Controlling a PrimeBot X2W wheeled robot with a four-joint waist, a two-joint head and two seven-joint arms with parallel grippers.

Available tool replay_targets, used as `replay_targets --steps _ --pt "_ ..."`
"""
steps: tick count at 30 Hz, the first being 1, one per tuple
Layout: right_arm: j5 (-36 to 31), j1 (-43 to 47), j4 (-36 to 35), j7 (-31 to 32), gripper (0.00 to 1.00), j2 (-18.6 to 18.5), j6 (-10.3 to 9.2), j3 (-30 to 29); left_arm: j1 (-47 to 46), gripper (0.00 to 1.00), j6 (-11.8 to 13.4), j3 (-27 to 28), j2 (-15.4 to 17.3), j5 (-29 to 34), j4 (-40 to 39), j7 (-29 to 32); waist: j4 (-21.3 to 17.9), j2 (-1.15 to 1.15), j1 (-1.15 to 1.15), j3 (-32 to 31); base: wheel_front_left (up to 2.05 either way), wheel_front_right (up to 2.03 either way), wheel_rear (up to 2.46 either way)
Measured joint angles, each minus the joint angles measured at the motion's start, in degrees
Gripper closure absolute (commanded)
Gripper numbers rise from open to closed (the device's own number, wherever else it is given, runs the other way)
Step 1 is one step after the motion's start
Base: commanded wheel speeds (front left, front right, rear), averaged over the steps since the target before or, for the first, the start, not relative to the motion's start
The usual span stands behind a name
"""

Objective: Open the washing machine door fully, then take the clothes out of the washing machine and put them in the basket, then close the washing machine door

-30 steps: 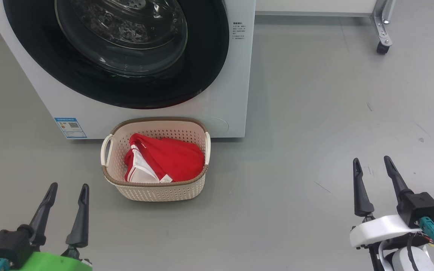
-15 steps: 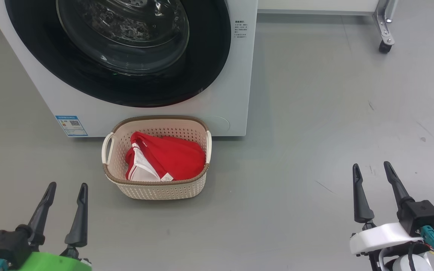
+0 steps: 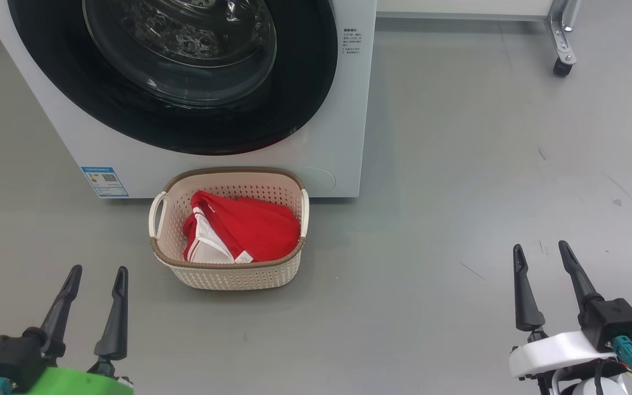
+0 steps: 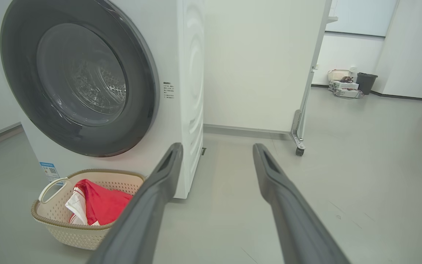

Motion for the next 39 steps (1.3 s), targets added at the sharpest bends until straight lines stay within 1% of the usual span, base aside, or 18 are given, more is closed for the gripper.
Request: replay_targets --steps 26,37,38,39 --pt "-0.3 0.7 -0.6 0.0 0.0 0.2 0.05 -0.3 0.0 0.0 0.0 0.1 -0.2 0.5 0.0 0.0 0.1 0.0 0.0 -0.6 0.0 0.0 0.0" --pt "-0.3 1.2 -0.6 0.0 0.0 0.4 0.23 -0.6 0.1 0.0 0.0 -1.2 -0.1 0.5 0.0 0.0 0.2 0.0 0.0 -1.0 0.0 0.0 0.0" --pt "-0.4 1.2 -0.6 0.0 1.0 0.4 0.24 -0.6 0.1 1.0 0.0 -1.5 0.0 0.5 -0.2 0.0 0.2 0.0 0.0 -1.0 0.0 0.0 0.0" --pt "-0.3 1.3 0.0 0.0 1.0 0.5 0.21 -0.5 0.1 1.0 0.0 -1.7 -0.3 0.5 0.4 0.0 0.2 0.0 0.0 -1.0 0.0 0.0 0.0"
